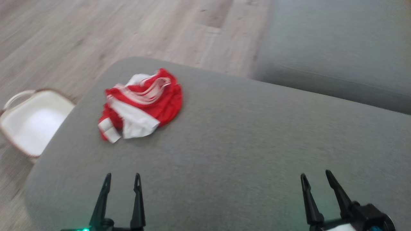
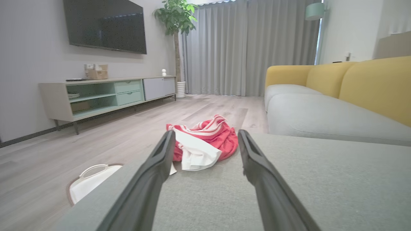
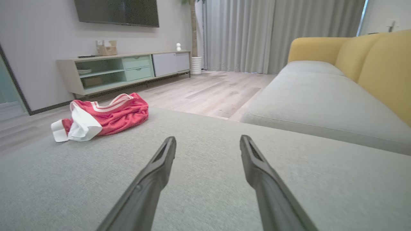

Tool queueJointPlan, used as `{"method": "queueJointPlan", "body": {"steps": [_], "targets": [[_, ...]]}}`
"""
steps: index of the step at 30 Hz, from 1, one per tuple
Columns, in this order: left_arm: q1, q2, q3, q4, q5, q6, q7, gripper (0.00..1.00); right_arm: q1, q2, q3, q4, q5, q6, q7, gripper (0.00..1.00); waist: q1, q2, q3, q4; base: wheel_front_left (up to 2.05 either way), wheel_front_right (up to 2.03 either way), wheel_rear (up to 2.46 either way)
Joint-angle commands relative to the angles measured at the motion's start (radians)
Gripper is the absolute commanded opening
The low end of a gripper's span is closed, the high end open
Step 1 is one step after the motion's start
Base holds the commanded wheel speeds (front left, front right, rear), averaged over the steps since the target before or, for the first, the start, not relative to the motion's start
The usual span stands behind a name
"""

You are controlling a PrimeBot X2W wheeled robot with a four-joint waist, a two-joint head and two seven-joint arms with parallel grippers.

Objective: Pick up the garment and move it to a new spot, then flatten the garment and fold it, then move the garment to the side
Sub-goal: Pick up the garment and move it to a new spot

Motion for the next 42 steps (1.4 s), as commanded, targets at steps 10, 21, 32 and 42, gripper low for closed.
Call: {"method": "queueJointPlan", "body": {"steps": [10, 21, 32, 42], "targets": [[-0.061, -0.006, 0.046, -0.073, 0.002, 0.038, -0.005, 1.0, -0.101, -0.008, 0.03, -0.012, -0.019, 0.004, -0.011, 1.0, 0.0, 0.0, 0.074, 0.091, 0.0, 0.0, 0.0], [-0.349, 0.06, 0.062, -0.13, 0.031, -0.012, -0.005, 1.0, -0.105, -0.082, 0.016, -0.048, -0.052, 0.004, -0.011, 1.0, 0.0, 0.0, 0.236, 0.072, 0.0, 0.0, 0.0], [-0.97, 0.1, 0.052, 0.139, 0.002, -0.136, -0.005, 1.0, -0.247, -0.259, 0.021, -0.095, -0.065, 0.004, -0.011, 1.0, 0.0, 0.0, 0.511, 0.018, 0.0, 0.0, 0.0], [-1.277, 0.069, 0.06, 0.769, -0.106, -0.214, 0.207, 1.0, -0.294, -0.353, 0.008, -0.144, -0.063, 0.004, -0.011, 1.0, 0.0, 0.0, 0.616, -0.044, 0.0, 0.0, 0.0]]}}
